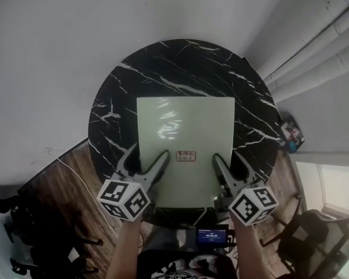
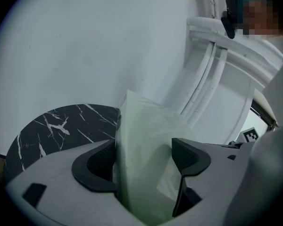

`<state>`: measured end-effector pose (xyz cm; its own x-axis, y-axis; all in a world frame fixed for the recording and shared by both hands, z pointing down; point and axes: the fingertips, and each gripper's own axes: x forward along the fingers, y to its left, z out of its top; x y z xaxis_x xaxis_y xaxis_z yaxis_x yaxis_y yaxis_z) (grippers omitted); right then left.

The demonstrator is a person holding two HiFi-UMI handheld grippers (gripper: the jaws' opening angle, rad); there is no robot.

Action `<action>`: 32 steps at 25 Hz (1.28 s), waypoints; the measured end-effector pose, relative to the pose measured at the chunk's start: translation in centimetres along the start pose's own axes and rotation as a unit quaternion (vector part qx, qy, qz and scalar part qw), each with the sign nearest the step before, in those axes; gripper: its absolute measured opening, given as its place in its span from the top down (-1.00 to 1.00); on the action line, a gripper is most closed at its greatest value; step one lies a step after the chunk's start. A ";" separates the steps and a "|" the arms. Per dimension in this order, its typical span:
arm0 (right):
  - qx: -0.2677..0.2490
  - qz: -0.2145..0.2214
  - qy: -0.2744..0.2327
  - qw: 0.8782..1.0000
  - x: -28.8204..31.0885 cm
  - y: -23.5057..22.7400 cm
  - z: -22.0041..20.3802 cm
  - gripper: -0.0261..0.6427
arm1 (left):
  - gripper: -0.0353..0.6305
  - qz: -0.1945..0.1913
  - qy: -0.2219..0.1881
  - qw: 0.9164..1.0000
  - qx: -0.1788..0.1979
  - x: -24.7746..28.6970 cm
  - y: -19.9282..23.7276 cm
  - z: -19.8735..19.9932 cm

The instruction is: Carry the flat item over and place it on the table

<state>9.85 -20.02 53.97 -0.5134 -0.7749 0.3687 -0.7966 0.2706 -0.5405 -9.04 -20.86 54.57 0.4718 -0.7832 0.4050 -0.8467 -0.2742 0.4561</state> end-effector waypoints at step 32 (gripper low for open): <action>0.030 -0.045 0.097 0.994 5.2 -6.4 -7.5 0.25 | -0.23 0.047 0.117 0.991 -0.054 5.6 5.2 -8.3</action>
<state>9.87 -21.48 65.04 -0.4978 -0.6683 0.5527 -0.8243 0.1666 -0.5410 -8.79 -22.03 65.84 0.4465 -0.6480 0.6170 -0.8645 -0.1343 0.4844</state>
